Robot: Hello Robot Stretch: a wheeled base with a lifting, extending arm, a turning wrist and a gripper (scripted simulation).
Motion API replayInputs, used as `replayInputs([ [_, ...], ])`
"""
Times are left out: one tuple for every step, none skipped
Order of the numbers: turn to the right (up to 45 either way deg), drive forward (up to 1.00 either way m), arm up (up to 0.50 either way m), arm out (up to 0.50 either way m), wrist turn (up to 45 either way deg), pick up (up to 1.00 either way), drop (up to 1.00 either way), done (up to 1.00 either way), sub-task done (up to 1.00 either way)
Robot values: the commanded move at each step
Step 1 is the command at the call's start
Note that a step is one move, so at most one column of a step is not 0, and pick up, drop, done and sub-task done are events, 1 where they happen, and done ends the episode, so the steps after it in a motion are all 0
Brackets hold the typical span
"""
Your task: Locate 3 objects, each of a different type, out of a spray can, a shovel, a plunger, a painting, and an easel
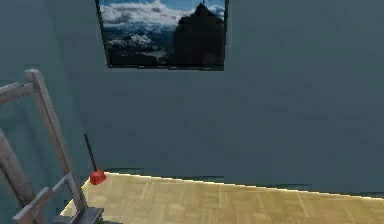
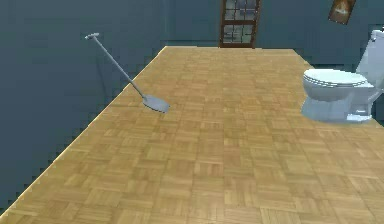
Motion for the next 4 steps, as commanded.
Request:
replayInputs([
  [6.0,0.00,0.00,0.00,0.0,0.00,0.00,0.00,0.00],
  [0.0,0.60,0.00,0.00,0.0,0.00,0.00,0.00,0.00],
  [-21.0,0.00,0.00,0.00,0.0,0.00,0.00,0.00,0.00],
  [0.0,0.00,0.00,0.00,0.0,0.00,0.00,0.00,1.00],
])
